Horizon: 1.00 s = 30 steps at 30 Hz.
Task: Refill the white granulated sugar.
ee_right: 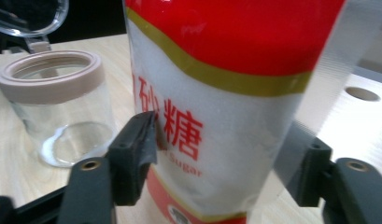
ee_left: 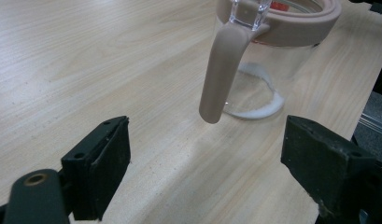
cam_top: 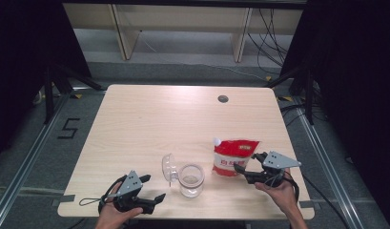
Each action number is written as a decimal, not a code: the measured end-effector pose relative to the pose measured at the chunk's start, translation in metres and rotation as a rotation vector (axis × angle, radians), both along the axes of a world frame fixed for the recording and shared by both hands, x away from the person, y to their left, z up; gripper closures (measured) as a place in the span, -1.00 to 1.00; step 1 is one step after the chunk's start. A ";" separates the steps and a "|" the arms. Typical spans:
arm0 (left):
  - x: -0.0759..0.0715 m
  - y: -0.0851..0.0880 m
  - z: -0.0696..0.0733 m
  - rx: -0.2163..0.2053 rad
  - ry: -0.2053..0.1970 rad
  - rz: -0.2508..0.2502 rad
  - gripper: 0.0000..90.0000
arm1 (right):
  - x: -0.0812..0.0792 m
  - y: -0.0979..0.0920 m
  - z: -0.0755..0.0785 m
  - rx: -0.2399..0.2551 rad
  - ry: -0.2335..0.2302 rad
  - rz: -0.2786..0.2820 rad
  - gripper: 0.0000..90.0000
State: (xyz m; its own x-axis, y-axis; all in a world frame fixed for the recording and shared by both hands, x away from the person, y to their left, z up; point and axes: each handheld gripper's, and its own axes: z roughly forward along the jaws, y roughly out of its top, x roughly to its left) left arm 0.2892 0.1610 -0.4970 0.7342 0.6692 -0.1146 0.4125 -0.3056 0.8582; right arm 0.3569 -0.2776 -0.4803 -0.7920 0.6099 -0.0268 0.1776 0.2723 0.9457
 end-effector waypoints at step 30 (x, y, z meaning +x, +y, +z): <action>0.001 0.000 0.001 0.015 -0.017 -0.020 -0.66 | -0.056 0.035 0.003 0.082 0.067 -0.349 0.12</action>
